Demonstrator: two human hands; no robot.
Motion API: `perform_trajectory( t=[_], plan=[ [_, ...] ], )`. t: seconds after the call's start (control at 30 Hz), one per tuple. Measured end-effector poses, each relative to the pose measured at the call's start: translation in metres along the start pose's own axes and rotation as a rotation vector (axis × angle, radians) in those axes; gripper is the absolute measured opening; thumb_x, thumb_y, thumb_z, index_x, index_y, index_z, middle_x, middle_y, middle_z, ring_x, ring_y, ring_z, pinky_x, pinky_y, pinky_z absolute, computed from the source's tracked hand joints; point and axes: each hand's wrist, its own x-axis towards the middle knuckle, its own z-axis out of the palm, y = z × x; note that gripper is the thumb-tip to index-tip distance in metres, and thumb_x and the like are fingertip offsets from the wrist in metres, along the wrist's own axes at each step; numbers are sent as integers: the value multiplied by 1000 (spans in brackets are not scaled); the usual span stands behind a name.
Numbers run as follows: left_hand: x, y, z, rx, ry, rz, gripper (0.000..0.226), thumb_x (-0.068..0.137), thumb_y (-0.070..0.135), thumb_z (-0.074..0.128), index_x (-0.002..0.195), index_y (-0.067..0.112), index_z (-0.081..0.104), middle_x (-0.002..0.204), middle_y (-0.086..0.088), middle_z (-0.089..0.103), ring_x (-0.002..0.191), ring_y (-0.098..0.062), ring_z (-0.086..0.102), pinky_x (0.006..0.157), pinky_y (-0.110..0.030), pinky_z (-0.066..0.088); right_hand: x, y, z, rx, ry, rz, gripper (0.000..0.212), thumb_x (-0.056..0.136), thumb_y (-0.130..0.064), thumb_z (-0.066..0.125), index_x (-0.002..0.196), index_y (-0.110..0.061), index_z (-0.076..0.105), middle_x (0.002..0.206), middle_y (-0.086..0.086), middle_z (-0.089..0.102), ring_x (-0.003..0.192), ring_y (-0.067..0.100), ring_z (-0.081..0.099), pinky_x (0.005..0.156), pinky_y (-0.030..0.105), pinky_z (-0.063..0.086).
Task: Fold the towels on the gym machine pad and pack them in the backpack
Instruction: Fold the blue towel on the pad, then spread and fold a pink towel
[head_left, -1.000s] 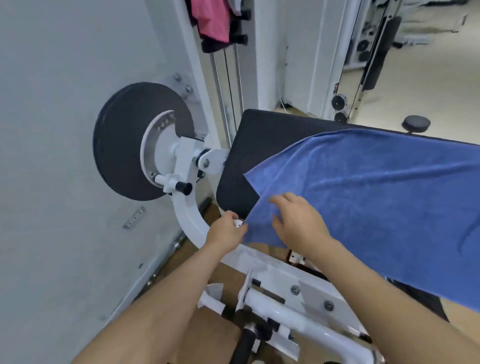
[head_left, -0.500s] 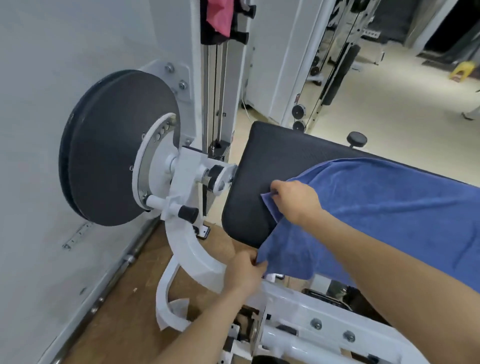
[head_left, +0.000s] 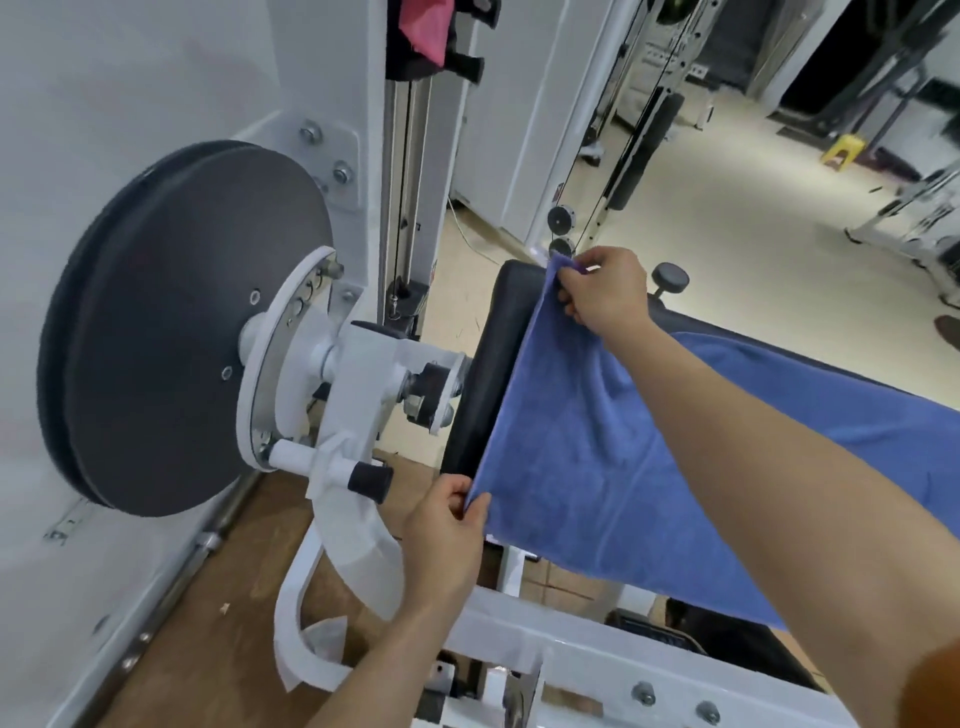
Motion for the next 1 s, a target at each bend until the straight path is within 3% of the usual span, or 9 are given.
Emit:
perform_trajectory(
  t=[0.13, 0.3, 0.4, 0.47, 0.6, 0.67, 0.77, 0.87, 1.0],
  plan=[
    [9, -10, -8, 83, 45, -8, 15, 89, 25, 68, 77, 26, 58, 69, 5, 66, 63, -12, 61, 50, -13, 37, 3, -13, 16, -312, -9, -145, 17, 85, -21, 54, 87, -15, 70, 80, 5, 69, 77, 26, 63, 67, 34, 52],
    [15, -14, -13, 150, 43, 30, 16, 90, 30, 66, 78, 23, 58, 64, 9, 60, 58, -6, 56, 47, -10, 34, 4, -12, 33, -533, -28, -323, 24, 94, -20, 46, 104, -11, 67, 98, 11, 68, 89, 31, 60, 69, 33, 46],
    [18, -16, -14, 155, 82, 65, 14, 93, 28, 61, 81, 24, 55, 66, 8, 59, 58, -6, 54, 50, -9, 37, 7, -5, 37, -540, -82, -396, 36, 95, -16, 42, 130, -16, 52, 122, 11, 60, 105, 32, 56, 73, 31, 38],
    [18, -19, -14, 152, 105, 86, 10, 96, 26, 56, 87, 24, 53, 71, 6, 59, 64, -10, 55, 51, -10, 36, 6, 0, 39, -563, -133, -430, 47, 96, -18, 41, 143, -21, 36, 125, 17, 51, 102, 35, 54, 75, 35, 40],
    [17, -17, -15, 242, 155, 167, 11, 95, 21, 57, 91, 22, 47, 78, 7, 56, 68, -5, 55, 54, -12, 33, -4, 9, 45, -651, -167, -461, 56, 98, -23, 39, 151, -26, 21, 117, 15, 41, 101, 31, 44, 78, 40, 46],
    [15, -15, -16, 428, 145, 293, 13, 95, 17, 56, 88, 23, 47, 75, 9, 52, 65, -7, 52, 53, -13, 28, -10, 8, 44, -641, -172, -458, 65, 95, -19, 45, 153, -26, 16, 122, 15, 40, 106, 32, 43, 84, 41, 46],
    [15, -8, -14, 637, 74, 382, 18, 92, 13, 56, 107, 22, 58, 94, 6, 58, 84, -17, 58, 63, -24, 38, -28, 3, 26, -540, -270, -437, 79, 90, -14, 51, 155, -29, 8, 137, 11, 40, 110, 28, 45, 81, 33, 42],
    [16, -6, -8, 834, -19, 530, 44, 78, 7, 64, 121, 17, 59, 102, -4, 55, 90, -26, 56, 61, -38, 46, -62, 12, -9, -454, -340, -378, 67, 92, -16, 51, 151, -26, 23, 123, 6, 54, 101, 24, 54, 80, 36, 47],
    [18, 4, -6, 1013, -54, 498, 47, 82, 10, 57, 127, 19, 48, 108, -5, 52, 87, -27, 56, 56, -35, 41, -110, 61, -66, -360, -313, -212, 34, 93, -15, 50, 126, -19, 59, 90, -1, 68, 81, 18, 60, 79, 36, 52]
  ],
)
